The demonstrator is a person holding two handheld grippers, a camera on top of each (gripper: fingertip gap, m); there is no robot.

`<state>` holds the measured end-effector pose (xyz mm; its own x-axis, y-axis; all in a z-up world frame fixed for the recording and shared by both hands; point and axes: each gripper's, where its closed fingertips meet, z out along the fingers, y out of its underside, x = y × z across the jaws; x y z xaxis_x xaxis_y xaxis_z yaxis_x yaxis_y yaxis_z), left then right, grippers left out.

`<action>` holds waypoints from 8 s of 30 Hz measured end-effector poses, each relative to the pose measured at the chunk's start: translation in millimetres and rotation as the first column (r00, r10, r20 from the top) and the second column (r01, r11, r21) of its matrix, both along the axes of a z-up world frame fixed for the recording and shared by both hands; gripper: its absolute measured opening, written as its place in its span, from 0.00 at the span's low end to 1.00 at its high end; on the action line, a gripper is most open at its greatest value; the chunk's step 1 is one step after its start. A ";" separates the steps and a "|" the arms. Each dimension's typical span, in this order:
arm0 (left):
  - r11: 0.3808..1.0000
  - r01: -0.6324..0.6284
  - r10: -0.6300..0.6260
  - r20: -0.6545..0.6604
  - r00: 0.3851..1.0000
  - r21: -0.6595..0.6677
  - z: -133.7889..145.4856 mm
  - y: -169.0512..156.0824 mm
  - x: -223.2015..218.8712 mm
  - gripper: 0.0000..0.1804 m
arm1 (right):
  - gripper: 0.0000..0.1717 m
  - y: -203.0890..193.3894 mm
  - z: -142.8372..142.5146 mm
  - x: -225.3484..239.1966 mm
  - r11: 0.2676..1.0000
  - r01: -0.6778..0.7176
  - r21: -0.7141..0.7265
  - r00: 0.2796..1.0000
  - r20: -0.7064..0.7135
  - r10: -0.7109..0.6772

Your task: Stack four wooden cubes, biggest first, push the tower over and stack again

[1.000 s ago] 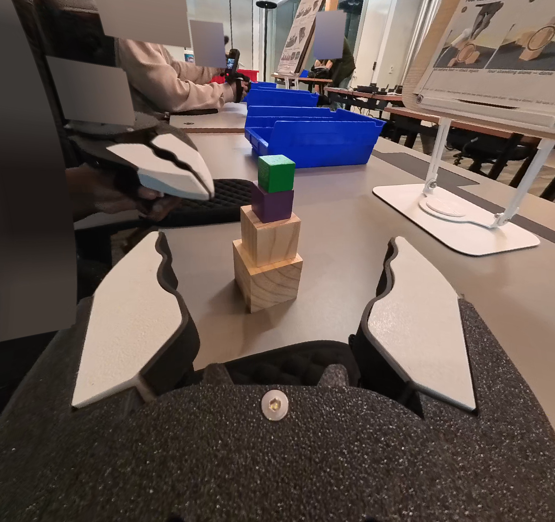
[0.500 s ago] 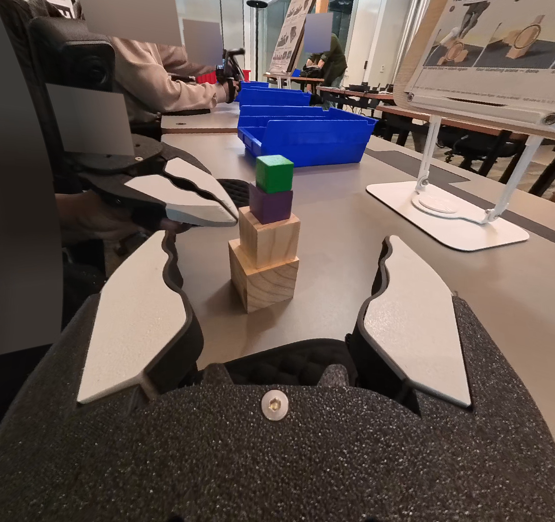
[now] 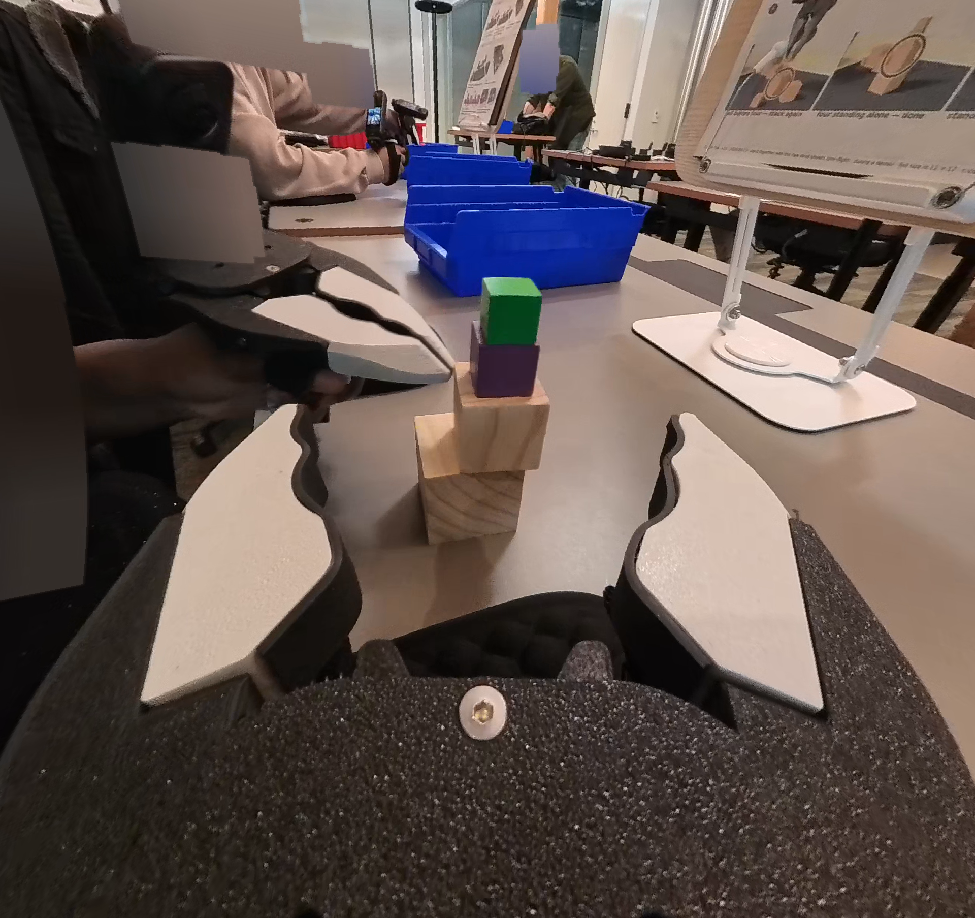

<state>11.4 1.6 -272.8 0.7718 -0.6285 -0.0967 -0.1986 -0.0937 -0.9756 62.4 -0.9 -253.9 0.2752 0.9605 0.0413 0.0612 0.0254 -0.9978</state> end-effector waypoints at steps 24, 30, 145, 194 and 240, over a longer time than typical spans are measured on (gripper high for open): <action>0.999 0.052 -0.053 0.023 0.998 0.015 9.2 18.5 20.4 0.00 | 0.74 7.7 4.4 5.7 0.999 0.049 -0.021 0.998 -0.047 -0.050; 0.999 0.052 -0.052 0.031 0.998 0.008 11.8 14.2 13.2 0.00 | 0.73 7.3 4.5 5.8 0.999 0.047 -0.019 0.998 -0.048 -0.048; 0.540 0.481 -0.839 -0.491 0.236 -0.691 -62.3 -1.8 58.2 0.33 | 0.73 24.1 -1.5 8.6 0.964 0.258 0.060 0.966 0.017 -0.259; 0.778 0.102 -0.484 -0.488 0.727 -0.620 5.0 96.6 13.5 0.24 | 0.70 24.6 -1.5 9.1 0.963 0.262 0.062 0.965 0.017 -0.263; 0.820 0.194 -0.477 -0.456 0.752 -0.538 21.2 115.0 23.4 0.68 | 0.69 26.2 -1.3 10.1 0.962 0.270 0.052 0.963 0.009 -0.270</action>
<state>34.8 116.7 -251.6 0.3975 -0.9139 -0.0821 -0.7823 -0.2908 -0.5509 72.5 25.3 -255.2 0.5230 0.8471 0.0940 0.0887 0.0557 -0.9945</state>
